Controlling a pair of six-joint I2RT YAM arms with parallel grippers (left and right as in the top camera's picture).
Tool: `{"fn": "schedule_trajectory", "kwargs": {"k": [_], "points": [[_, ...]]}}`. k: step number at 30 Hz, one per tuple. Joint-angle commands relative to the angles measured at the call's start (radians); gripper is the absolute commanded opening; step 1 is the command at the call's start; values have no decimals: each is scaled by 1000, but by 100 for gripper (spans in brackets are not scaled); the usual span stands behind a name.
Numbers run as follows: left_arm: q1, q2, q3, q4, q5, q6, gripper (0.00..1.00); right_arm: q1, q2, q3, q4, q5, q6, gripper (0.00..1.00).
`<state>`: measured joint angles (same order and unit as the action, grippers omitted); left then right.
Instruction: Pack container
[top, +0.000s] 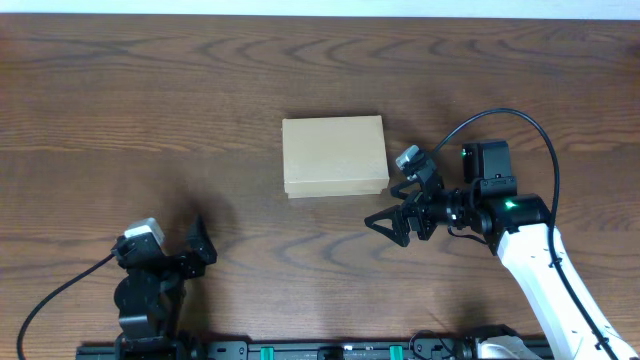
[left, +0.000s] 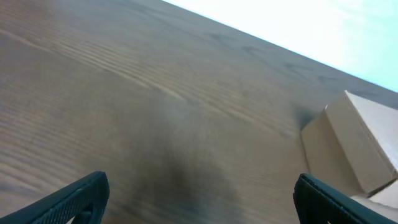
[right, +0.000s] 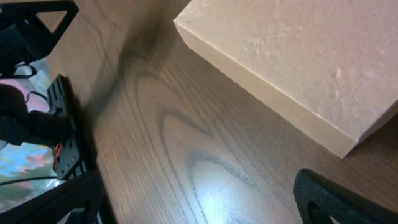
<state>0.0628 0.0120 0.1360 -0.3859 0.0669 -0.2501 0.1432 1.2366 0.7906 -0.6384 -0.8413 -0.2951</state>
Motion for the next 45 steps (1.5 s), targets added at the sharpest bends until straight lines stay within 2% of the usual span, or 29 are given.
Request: {"fn": "schedule_trajectory", "kwargs": {"k": [1,25,29,33,39,45], "points": [[5,-9,-22,2,-15,9,95,-5,-5,1,-1,-19,10,99],[5,-8,-22,2,-15,34,95,-5,-5,1,-1,-19,10,99],[5,-8,-22,2,-15,34,95,-4,-61,0,-10,270,-16,99],[5,-8,-22,2,-15,34,95,-3,-204,-1,-9,524,-16,99],[5,-8,-22,2,-15,34,95,66,-404,-1,-9,706,-16,99],[5,-8,-22,2,-15,34,96,217,-618,-22,-68,870,-24,99]]}}
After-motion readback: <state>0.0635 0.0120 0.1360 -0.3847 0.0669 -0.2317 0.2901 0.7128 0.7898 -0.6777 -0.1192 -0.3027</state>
